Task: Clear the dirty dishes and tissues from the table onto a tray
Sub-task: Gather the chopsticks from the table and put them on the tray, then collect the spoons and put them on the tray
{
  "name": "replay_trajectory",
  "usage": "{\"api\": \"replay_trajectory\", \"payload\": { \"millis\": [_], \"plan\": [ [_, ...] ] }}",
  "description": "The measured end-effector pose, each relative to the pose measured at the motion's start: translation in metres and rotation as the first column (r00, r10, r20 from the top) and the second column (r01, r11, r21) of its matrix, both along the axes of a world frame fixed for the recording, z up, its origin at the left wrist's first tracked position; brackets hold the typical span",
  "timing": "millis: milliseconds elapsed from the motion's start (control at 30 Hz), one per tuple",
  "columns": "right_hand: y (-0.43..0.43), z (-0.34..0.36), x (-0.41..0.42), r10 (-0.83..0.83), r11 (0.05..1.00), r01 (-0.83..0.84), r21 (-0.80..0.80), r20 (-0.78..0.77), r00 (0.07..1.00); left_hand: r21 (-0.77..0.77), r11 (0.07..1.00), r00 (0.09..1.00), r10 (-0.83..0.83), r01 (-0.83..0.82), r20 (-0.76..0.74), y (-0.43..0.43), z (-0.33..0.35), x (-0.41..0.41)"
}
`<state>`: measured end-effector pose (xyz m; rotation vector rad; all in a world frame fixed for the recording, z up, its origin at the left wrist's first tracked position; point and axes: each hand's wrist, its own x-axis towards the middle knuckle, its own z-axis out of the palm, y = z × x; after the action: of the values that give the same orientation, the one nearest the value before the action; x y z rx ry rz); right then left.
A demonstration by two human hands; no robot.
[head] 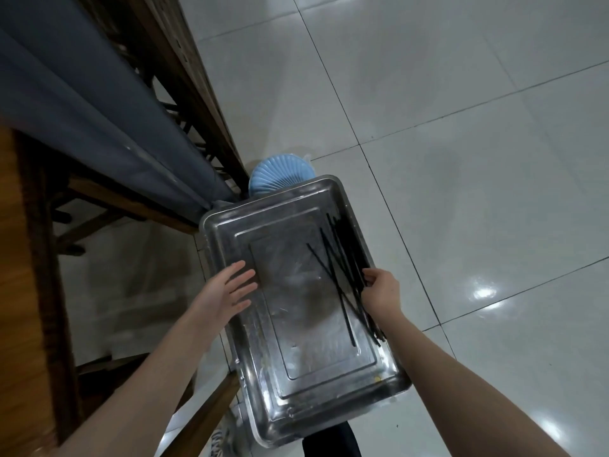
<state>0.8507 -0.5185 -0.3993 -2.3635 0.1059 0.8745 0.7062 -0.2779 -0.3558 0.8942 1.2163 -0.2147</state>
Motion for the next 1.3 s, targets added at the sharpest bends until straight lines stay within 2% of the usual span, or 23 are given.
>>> {"api": "replay_trajectory", "payload": {
  "millis": [200,333,633,733,833,900,1033,1167,1300],
  "plan": [
    [-0.008,0.064,-0.003,-0.052,0.996,0.055,0.076,-0.043,0.998,0.012,0.999,0.996,0.041,-0.042,0.077,-0.003,0.065,-0.011],
    [-0.007,0.121,-0.004,-0.045,0.982,0.051,0.183,-0.035,0.998,0.062,0.996,0.993,0.058,-0.064,0.099,-0.001,0.120,-0.021],
    [0.030,0.252,-0.014,-0.046,0.913,0.053,0.404,-0.028,0.999,0.070,0.966,0.932,0.219,-0.249,0.287,0.022,0.243,-0.095],
    [0.055,0.290,-0.033,0.019,0.893,-0.029,0.450,0.028,0.999,0.136,0.937,0.913,0.267,-0.320,0.310,0.030,0.283,-0.128],
    [0.078,0.326,-0.077,0.086,0.873,-0.104,0.476,0.060,0.994,0.140,0.910,0.890,0.335,-0.391,0.310,0.035,0.323,-0.182],
    [0.087,0.340,-0.087,0.085,0.876,-0.116,0.468,0.087,0.993,0.153,0.906,0.888,0.333,-0.394,0.316,0.040,0.332,-0.197],
    [0.116,0.369,-0.159,0.190,0.845,-0.244,0.477,0.159,0.969,0.173,0.886,0.860,0.344,-0.430,0.375,0.048,0.351,-0.282],
    [0.141,0.383,-0.234,0.293,0.807,-0.312,0.502,0.118,0.949,0.274,0.834,0.846,0.357,-0.479,0.395,0.048,0.360,-0.367],
    [0.172,0.393,-0.305,0.345,0.770,-0.328,0.548,0.075,0.936,0.297,0.756,0.796,0.461,-0.584,0.391,0.054,0.371,-0.452]
  ]
}}
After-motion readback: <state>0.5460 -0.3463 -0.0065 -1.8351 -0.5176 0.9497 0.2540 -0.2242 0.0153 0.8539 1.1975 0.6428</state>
